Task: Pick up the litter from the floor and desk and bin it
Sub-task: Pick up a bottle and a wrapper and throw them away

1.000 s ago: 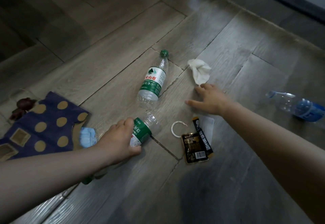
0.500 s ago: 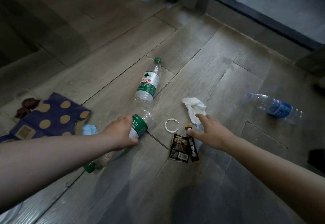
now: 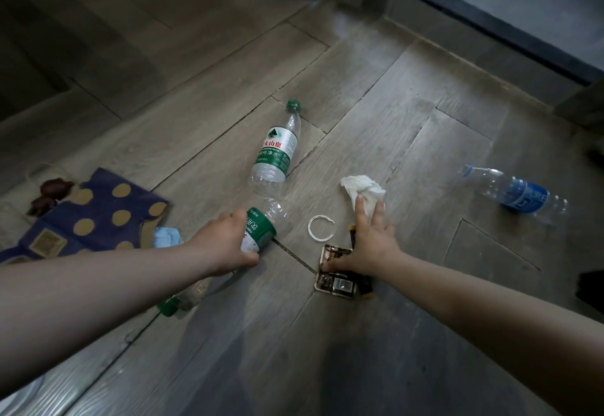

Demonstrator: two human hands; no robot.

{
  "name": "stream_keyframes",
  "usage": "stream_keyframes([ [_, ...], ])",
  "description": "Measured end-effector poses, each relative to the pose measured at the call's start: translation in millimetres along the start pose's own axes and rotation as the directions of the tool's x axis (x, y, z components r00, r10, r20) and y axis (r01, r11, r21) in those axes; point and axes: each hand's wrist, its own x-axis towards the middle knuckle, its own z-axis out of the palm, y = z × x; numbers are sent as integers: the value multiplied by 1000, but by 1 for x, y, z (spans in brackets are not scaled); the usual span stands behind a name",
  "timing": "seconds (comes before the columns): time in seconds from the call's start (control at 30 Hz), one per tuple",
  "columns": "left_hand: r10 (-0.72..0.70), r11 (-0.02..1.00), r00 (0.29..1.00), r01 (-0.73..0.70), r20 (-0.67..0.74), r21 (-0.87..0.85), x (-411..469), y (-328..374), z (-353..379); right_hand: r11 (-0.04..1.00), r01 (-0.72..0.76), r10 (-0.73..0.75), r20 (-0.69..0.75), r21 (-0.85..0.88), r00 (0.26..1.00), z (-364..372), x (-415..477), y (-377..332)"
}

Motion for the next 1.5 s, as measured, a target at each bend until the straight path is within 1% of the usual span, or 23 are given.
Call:
stream_keyframes([
  [0.07, 2, 1000, 1000, -2, 0, -4, 1, -1, 0, 1000, -20, 20, 17, -8, 1000, 2, 3, -6],
  [0.17, 4, 1000, 1000, -4, -2, -11, 2, -2, 1, 1000, -5, 5, 11, 21, 1000, 1, 8, -6],
  [0.27, 6, 1000, 1000, -6, -9, -5, 2, -2, 2, 999, 20, -18, -36, 41, 999, 2, 10, -1],
  [0.4, 1, 1000, 1000, -1, -11, -6, 2, -2, 2, 994, 92, -85, -126, 54, 988, 2, 11, -1],
  [0.5, 5, 1000, 1000, -5, -13, 10, 2, -1, 2, 987, 131, -116, -159, 91, 980, 2, 12, -2],
  [0.57, 8, 1000, 1000, -8, -10, 10, 2, -1, 2, 980, 137, -113, -166, 141, 980, 4, 13, -3],
  [0.7, 10, 1000, 1000, -10, -11, 6, 1, -1, 1, 947, 115, -80, -125, 301, 989, 10, 14, -4],
  [0.83, 9, 1000, 1000, -9, -8, 10, 1, 0, 1, 900, 183, -103, -215, 397, 971, 17, 10, -4],
  [0.9, 8, 1000, 1000, -8, -7, 7, 1, 0, 1, 915, 209, -140, -213, 346, 967, 18, 8, -4],
  [1.03, 7, 1000, 1000, -7, -6, 2, 1, 0, 0, 956, 249, -211, -221, 157, 952, 17, 11, -11],
  [1.13, 11, 1000, 1000, -11, -6, 3, 1, 0, 0, 957, 276, -251, -220, 88, 943, 15, 13, -19],
  [1.23, 8, 1000, 1000, -8, -4, 7, 1, 0, 0, 948, 308, -279, -251, 81, 927, 17, 14, -22],
  [1.4, 13, 1000, 1000, -13, -9, 3, 2, -2, 2, 925, 332, -263, -320, 186, 910, 20, 8, -13],
  [1.43, 11, 1000, 1000, -11, -9, 1, 2, -2, 2, 914, 362, -292, -322, 183, 901, 19, 7, -12],
  [1.5, 9, 1000, 1000, -9, -10, -9, 3, -3, 3, 882, 455, -407, -285, 126, 868, 18, 3, -13],
])
